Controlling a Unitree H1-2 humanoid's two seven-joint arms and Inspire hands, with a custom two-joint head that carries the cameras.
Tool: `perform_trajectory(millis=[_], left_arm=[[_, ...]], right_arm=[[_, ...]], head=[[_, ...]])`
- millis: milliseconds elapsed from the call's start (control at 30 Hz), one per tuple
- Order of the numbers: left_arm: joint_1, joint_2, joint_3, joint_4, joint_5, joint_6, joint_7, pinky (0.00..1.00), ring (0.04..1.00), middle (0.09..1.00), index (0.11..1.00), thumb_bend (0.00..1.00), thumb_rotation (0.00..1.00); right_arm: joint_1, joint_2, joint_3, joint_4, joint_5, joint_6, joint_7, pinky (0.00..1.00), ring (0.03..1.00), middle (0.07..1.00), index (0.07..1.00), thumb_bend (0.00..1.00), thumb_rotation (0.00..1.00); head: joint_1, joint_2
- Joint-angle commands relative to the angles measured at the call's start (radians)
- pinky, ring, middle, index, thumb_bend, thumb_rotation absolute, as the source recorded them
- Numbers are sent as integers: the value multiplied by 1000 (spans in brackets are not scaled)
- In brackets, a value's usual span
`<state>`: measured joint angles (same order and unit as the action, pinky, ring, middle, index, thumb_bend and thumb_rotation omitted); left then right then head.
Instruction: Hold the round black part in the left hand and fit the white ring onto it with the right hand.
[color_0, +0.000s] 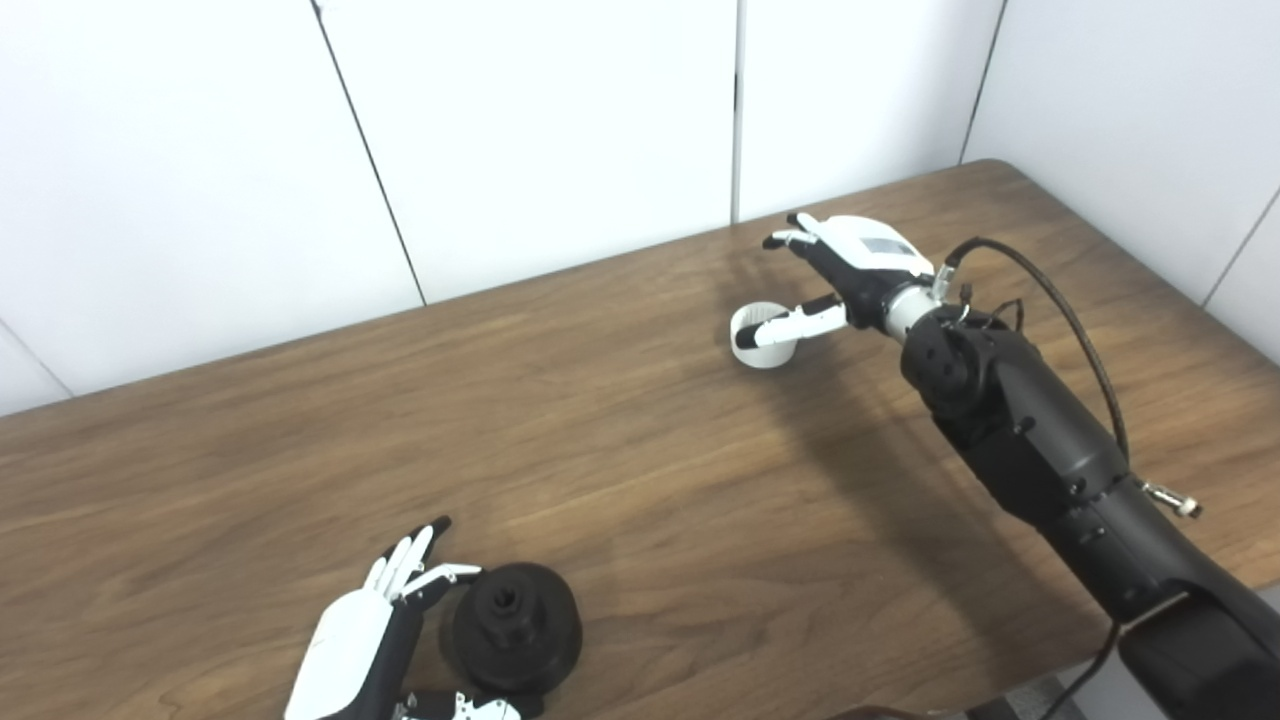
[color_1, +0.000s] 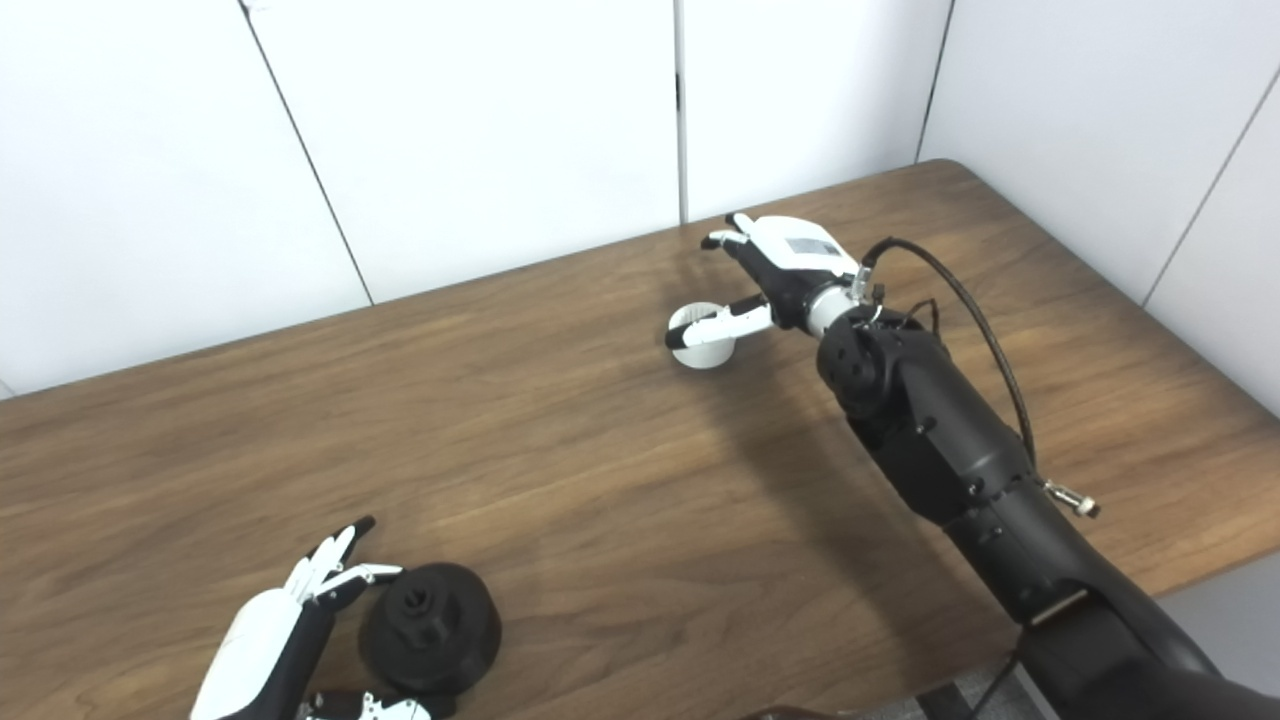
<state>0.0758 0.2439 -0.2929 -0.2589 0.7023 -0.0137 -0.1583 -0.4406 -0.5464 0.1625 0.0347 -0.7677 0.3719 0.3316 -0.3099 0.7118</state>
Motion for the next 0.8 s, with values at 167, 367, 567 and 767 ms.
perform_trajectory(millis=[167,367,567,767], left_arm=[[-9,8,7,-20,11,-3,3,1000,1000,998,647,903,361],[-8,5,7,-22,9,-2,4,1000,1000,998,646,902,371],[-8,2,6,-26,9,-2,2,1000,1000,997,646,903,362],[-5,-1,4,-33,11,-1,1,1000,1000,998,646,901,365]], right_arm=[[-50,-33,8,3,1,14,28,958,1000,1000,890,1000,713],[-40,-32,34,14,-13,13,39,949,1000,1000,872,1000,710],[-30,-22,48,41,-15,6,13,945,1000,1000,854,1000,685],[-18,-1,42,71,3,-2,-30,951,1000,1000,830,1000,602]], head=[[8,5],[9,7],[14,9],[19,13]])
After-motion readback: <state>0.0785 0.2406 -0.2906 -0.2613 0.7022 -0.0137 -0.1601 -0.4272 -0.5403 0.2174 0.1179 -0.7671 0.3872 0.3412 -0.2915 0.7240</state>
